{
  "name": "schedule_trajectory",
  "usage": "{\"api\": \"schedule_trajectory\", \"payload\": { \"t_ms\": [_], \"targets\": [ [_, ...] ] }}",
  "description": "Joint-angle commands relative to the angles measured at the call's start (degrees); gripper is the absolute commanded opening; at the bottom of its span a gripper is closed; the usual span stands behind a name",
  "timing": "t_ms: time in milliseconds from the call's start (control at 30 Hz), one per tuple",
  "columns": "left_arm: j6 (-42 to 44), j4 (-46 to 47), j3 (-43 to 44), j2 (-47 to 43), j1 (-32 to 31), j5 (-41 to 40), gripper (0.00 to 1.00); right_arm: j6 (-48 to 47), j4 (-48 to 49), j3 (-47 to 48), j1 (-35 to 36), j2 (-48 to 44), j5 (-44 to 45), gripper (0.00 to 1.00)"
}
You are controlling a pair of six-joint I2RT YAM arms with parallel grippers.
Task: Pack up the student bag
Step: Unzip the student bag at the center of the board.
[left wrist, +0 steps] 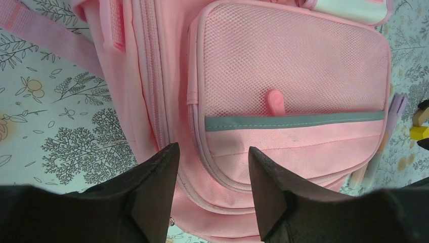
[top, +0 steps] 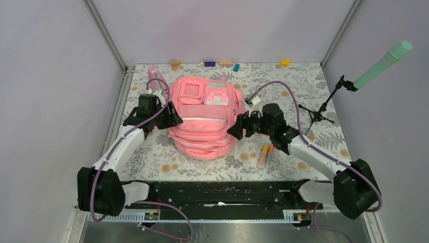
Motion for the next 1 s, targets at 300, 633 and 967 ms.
{"api": "schedule_trajectory", "payload": {
  "t_ms": [300,633,967],
  "targets": [
    [-2.84,5.29,-0.76,3.36,-0.67,6.85,0.47,-1.62,-0.76,0.40,-0.09,-1.93,0.69,0.73],
    [-0.47,5.56,1.54,6.55,-1.02,13.12,0.06,-2.97,-0.52,-0.09,-0.08,-2.46,0.21,0.73],
    [15.99,-5.40,7.10,5.11,-2.30,12.67,0.00,-7.08,-2.30,-2.61,-0.09,-6.41,3.42,0.74]
  ]
}}
